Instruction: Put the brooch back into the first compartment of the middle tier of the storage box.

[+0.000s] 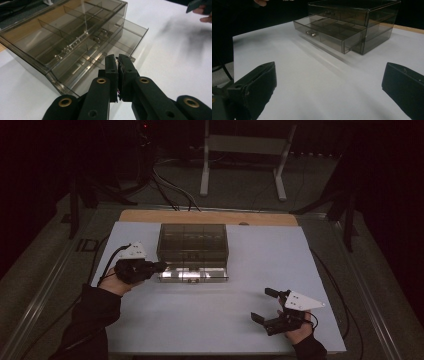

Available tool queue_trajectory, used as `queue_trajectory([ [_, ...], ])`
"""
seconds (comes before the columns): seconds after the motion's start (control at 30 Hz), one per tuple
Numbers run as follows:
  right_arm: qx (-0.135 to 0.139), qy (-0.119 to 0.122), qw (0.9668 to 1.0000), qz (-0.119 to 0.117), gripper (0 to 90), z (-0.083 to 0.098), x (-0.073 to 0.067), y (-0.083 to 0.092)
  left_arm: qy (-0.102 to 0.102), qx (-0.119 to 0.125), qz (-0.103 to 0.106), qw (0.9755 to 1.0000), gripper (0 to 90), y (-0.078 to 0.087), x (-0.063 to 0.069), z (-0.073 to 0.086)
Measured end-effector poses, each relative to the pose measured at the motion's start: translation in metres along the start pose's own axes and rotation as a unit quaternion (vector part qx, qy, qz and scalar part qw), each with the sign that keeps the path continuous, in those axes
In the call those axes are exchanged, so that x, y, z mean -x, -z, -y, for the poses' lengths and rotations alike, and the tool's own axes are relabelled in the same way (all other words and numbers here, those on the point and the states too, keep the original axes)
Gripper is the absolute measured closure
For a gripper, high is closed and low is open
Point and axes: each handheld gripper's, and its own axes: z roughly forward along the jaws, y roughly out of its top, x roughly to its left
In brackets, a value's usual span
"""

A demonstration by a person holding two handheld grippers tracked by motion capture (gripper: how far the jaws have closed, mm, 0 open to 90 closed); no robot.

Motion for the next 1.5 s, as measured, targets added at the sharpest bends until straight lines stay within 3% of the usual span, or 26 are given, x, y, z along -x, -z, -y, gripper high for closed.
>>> queue_trajectory([
  [0.53, 0.001, 0.0, 1.0, -0.002, 0.0, 0.0, 0.0, 0.0, 0.025, 0.011, -0.013, 0.9995, 88.0, -0.014, -0.01, -0.004],
  [1.13, 0.001, -0.001, 1.0, -0.004, 0.0, 0.0, 0.001, -0.001, 0.051, 0.005, -0.003, 0.9987, 88.0, -0.041, -0.017, 0.01],
  [1.5, 0.001, -0.001, 1.0, -0.005, 0.0, 0.0, 0.001, -0.001, 0.057, -0.004, -0.001, 0.9984, 87.9, -0.057, -0.017, 0.017],
])
